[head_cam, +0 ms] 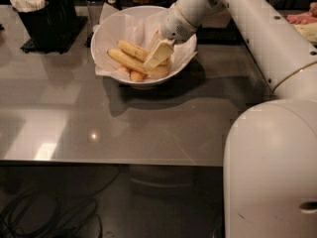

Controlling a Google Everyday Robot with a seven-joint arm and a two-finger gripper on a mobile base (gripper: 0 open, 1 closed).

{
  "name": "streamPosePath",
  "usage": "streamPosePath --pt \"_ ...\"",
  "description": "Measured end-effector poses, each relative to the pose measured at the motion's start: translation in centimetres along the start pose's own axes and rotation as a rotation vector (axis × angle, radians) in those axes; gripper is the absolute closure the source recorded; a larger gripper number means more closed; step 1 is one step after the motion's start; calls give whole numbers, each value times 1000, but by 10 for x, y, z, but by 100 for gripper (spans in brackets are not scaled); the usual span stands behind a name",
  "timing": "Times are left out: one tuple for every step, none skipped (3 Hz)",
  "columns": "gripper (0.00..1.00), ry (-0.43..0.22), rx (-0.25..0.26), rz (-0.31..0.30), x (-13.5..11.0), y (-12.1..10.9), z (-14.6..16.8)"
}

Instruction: Pick banana from white bowl

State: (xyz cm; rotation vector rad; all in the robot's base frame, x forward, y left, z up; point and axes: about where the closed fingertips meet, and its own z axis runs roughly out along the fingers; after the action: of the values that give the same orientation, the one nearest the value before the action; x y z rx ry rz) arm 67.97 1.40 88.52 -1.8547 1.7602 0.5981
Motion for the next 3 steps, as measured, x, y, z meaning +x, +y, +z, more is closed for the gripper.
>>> streamPosePath --pt "79 0 0 0 0 0 0" --pt "99 -11 18 -2 -1 3 -4" --pt "100 -142 48 -74 -19 20 -32"
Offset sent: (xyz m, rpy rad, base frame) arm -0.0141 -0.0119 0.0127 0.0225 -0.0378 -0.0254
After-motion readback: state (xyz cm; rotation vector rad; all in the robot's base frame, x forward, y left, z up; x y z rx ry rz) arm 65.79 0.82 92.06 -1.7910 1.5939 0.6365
